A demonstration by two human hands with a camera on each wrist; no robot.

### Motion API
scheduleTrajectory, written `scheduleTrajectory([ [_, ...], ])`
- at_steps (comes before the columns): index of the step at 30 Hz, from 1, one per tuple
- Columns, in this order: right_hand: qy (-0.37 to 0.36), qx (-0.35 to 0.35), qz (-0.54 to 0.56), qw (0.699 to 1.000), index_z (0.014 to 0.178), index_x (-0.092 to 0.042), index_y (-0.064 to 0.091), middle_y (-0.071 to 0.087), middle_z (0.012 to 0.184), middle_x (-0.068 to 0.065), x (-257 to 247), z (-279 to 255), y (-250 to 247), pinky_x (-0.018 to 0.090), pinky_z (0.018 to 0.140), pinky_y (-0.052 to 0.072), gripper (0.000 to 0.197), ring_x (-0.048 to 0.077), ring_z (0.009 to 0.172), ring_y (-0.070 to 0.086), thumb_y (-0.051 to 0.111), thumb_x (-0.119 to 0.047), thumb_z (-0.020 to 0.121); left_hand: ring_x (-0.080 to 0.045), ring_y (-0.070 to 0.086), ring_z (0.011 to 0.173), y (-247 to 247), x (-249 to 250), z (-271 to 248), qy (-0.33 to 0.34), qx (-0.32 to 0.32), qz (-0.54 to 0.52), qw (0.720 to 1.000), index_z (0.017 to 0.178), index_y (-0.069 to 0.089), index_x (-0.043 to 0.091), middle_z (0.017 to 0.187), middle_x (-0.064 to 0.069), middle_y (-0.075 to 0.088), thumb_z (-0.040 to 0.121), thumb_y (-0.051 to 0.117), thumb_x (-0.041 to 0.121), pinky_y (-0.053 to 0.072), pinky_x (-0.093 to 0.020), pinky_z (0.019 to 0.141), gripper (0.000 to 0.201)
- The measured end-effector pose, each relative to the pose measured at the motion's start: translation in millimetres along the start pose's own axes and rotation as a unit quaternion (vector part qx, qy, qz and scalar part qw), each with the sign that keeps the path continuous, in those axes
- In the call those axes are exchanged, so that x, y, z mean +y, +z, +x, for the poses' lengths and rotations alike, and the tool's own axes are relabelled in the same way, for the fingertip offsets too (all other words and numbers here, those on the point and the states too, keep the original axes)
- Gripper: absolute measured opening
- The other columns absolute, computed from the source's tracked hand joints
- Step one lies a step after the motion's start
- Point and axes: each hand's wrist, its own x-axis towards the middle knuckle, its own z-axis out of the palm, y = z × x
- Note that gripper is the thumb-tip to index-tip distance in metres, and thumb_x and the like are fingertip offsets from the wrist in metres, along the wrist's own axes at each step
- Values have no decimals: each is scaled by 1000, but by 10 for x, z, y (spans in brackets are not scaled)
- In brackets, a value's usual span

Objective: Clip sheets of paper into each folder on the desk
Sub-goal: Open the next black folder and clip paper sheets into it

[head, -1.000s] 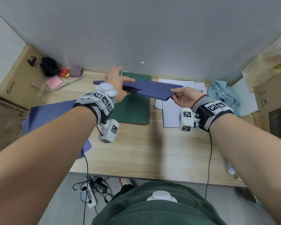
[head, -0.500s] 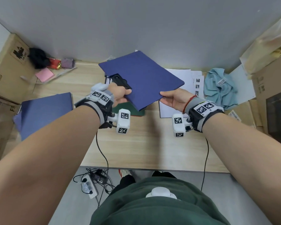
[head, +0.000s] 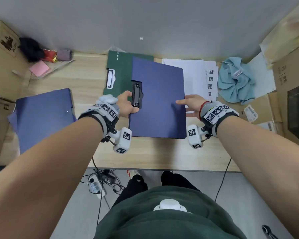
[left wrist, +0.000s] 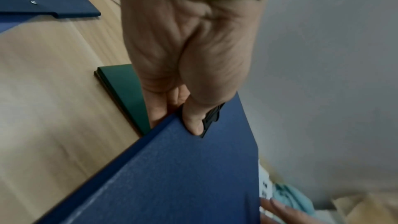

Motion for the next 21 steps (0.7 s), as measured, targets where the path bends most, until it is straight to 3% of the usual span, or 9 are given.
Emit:
scheduleTrajectory([
  [4, 32, 2, -12, 999, 113, -15, 70, 69, 122, 3, 262, 80, 79, 38, 87, 56, 45, 24, 114, 63, 81, -30, 71, -26, 62, 79, 216, -236, 66, -16, 10, 114, 993, 141, 34, 12, 101, -21, 71, 83, 76, 14, 56, -51, 87, 72],
  [6, 38, 10, -5, 999, 111, -15, 69, 68, 123, 3, 370, 115, 115, 36, 82, 57, 47, 24, 117, 61, 82, -30, 68, -26, 64, 88, 295, -312, 76, -25, 20, 160, 987, 141, 35, 12, 107, -14, 71, 81, 77, 18, 55, -47, 91, 73],
  [8, 41, 22, 4, 999, 105, -20, 67, 66, 125, 2, 462, 161, 136, 40, 89, 55, 35, 23, 118, 60, 81, -25, 73, -29, 64, 102, 375, -387, 121, -47, 23, 217, 975, 142, 35, 12, 116, -8, 67, 79, 78, 28, 51, -44, 96, 78],
  [12, 38, 35, 2, 999, 138, -23, 49, 61, 130, 4, 605, 222, 170, 42, 91, 54, 70, 24, 117, 60, 81, -22, 75, -30, 66, 95, 475, -647, 332, -82, 19, 278, 957, 134, 46, 17, 108, -4, 69, 52, 72, 52, 54, -44, 89, 93],
  [15, 43, 30, -10, 999, 136, -19, 52, 57, 128, 6, 659, 269, 188, 41, 93, 55, 61, 24, 118, 57, 78, -18, 81, -25, 68, 92, 543, -911, 608, -107, 12, 276, 955, 120, 59, 22, 104, 1, 70, 38, 71, 62, 55, -41, 89, 92],
  [16, 49, 27, -15, 998, 134, -16, 55, 58, 125, 7, 669, 281, 199, 40, 93, 55, 57, 23, 115, 57, 77, -17, 82, -25, 67, 92, 550, -854, 551, -117, 9, 278, 953, 116, 59, 22, 102, 1, 69, 40, 72, 62, 55, -41, 90, 87],
  [18, 61, 18, -21, 998, 128, -12, 60, 58, 110, 6, 704, 314, 217, 37, 92, 55, 48, 20, 102, 57, 76, -13, 83, -28, 67, 89, 568, -802, 480, -131, 6, 293, 947, 107, 58, 19, 96, -2, 68, 48, 74, 60, 55, -41, 89, 74],
  [21, 71, 8, -22, 997, 121, -11, 65, 55, 100, 5, 755, 374, 245, 36, 89, 54, 40, 21, 93, 53, 75, -11, 82, -26, 70, 78, 610, -818, 473, -141, -6, 297, 944, 101, 62, 18, 86, -1, 72, 38, 71, 61, 58, -40, 83, 76],
])
